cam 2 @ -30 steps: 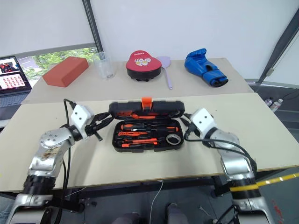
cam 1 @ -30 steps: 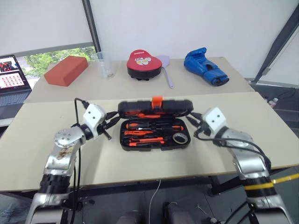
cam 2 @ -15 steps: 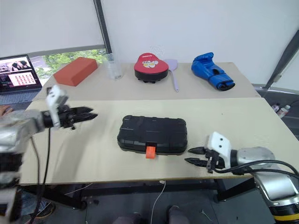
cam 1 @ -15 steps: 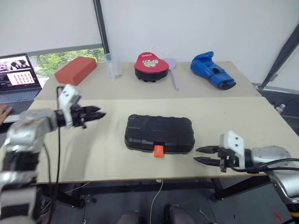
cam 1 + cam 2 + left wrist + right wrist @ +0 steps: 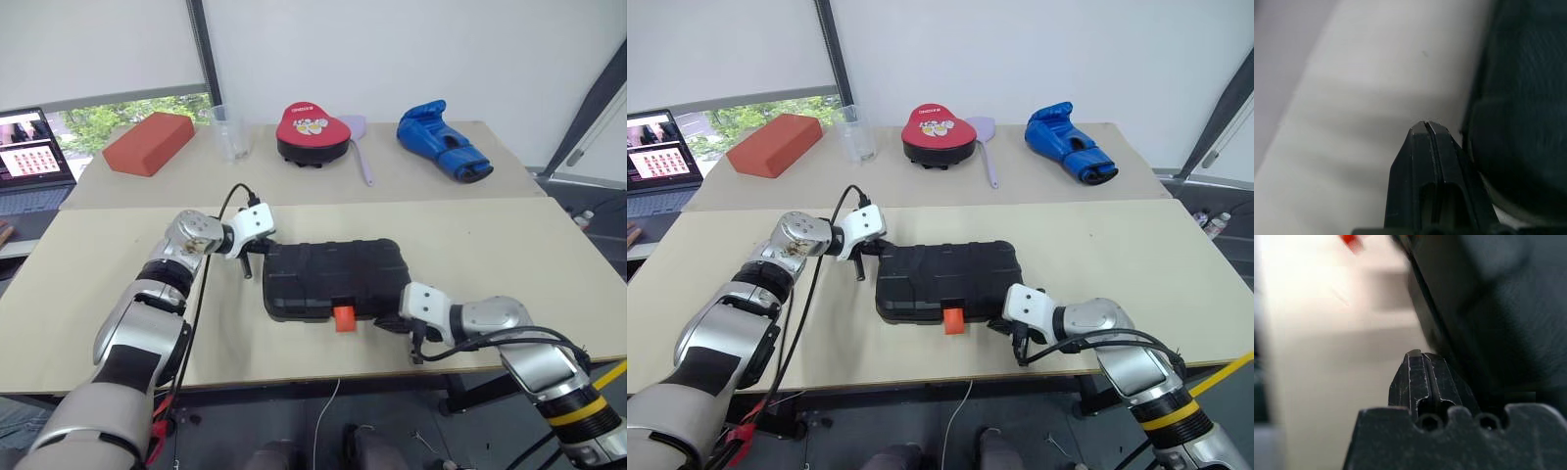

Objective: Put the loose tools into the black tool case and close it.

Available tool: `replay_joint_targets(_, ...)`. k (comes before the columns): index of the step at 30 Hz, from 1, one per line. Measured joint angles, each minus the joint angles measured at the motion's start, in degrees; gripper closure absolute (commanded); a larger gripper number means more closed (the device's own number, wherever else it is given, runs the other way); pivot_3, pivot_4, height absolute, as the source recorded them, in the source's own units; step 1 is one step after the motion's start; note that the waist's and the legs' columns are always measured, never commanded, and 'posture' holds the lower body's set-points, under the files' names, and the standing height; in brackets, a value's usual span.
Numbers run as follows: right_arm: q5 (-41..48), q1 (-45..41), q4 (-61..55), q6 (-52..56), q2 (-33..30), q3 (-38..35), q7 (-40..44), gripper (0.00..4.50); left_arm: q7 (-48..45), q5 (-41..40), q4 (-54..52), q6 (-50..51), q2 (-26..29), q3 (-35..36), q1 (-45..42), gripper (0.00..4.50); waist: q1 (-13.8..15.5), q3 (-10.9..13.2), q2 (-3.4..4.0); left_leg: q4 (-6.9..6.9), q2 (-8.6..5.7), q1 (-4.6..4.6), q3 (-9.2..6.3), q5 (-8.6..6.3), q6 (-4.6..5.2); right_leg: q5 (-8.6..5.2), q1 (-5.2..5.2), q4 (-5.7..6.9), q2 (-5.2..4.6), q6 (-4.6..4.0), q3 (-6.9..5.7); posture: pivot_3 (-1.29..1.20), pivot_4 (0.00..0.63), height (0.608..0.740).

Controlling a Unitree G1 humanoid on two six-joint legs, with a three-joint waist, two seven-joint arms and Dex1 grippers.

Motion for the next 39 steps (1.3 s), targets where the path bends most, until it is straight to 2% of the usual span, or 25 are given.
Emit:
replay_joint_targets(5,-1.51,-0.95,5.91,-1.27,-0.08,-4.65,-4.12,4.5,-15.95,-0.99,-0.2,0.37,0.41,0.64,1.12,4.49,0.2,0.0,0.01,0.07,-0.02,-0.01,0.0,-0.02,0.04,0.0,-0.05,0.06,0.01,0.0,0.02,0.0,0.15,0.74)
replay_joint_targets(8,-0.47,0.75,4.71,-1.14,-0.44,-6.45,-3.48,4.5,-17.99,-4.95,-1.07,5.62,-1.1,5.03,1.51,4.49,0.21,0.0,0.0,0.12,0.0,-0.23,-0.03,-0.02,0.06,0.0,-0.23,0.11,0.03,0.0,-0.02,0.0,0.15,0.74)
replay_joint_targets(11,2.39,4.15,0.0,0.87,-1.91,-9.65,-2.09,4.5,-19.36,-9.4,-4.74,13.28,-0.44,9.74,1.44,4.49,0.09,0.0,0.0,0.67,0.0,-1.11,-0.04,-0.03,0.09,0.01,-1.05,0.34,0.02,-0.01,-0.08,0.0,0.15,0.74)
replay_joint_targets(14,8.49,7.21,-6.42,6.38,-2.7,-15.31,-1.01,4.5,-21.37,-14.89,-13.23,24.59,1.61,13.73,1.72,4.49,-0.21,0.0,0.0,0.91,0.0,-1.32,-0.03,-0.04,0.09,0.04,-1.2,0.61,-0.01,-0.06,-0.11,0.0,0.15,0.74)
replay_joint_targets(17,15.14,8.98,-13.74,12.78,-2.71,-19.89,-0.92,4.5,-22.93,-20.54,-28.76,37.4,3.2,15.77,4.72,4.49,-0.24,-0.01,0.03,0.84,0.0,-1.07,-0.03,-0.04,0.08,0.04,-1.02,0.49,0.0,-0.06,0.01,0.0,0.15,0.74)
replay_joint_targets(19,17.37,9.64,-16.85,15.55,-2.74,-20.73,-1.28,4.5,-22.04,-21.68,-38.06,40.62,2.74,14.97,8.86,4.49,-0.17,-0.04,0.08,0.76,0.01,-0.84,-0.03,-0.04,0.08,0.04,-0.83,0.45,0.04,-0.06,0.08,0.0,0.15,0.74)
replay_joint_targets(21,18.01,10.29,-18.91,17.18,-2.76,-20.1,-1.73,4.5,-19.85,-21.15,-43.79,40.57,0.4,12.04,13.0,4.49,0.14,-0.05,0.09,0.76,0.02,-0.76,-0.03,-0.04,0.08,0.05,-0.69,0.43,0.05,-0.06,0.08,0.0,0.15,0.74)
replay_joint_targets(25,17.87,10.12,-19.72,18.45,-1.98,-17.34,-3.2,4.5,-14.79,-17.05,-45.18,35.32,-2.88,6.47,16.56,4.49,0.47,-0.04,0.08,0.77,0.02,-0.76,-0.02,-0.04,0.07,0.12,-0.62,0.32,0.07,-0.03,0.09,0.0,0.15,0.74)
replay_joint_targets(30,13.37,8.26,-15.86,17.58,1.08,-9.63,-5.66,4.5,-9.49,-11.97,-44.49,23.71,-4.27,2.58,16.14,4.49,0.49,-0.06,0.1,0.52,0.05,-0.01,-0.02,-0.05,0.07,0.11,0.12,0.11,0.06,-0.03,0.09,0.0,0.15,0.74)
replay_joint_targets(39,8.1,6.93,-8.7,15.27,5.12,-6.09,-9.08,4.5,-9.04,-10.79,-45.21,19.09,-5.02,0.23,16.18,4.49,0.58,-0.07,0.11,0.5,0.05,0.09,-0.02,-0.06,0.1,0.1,0.18,0.12,0.09,0.0,0.1,0.0,0.15,0.74)
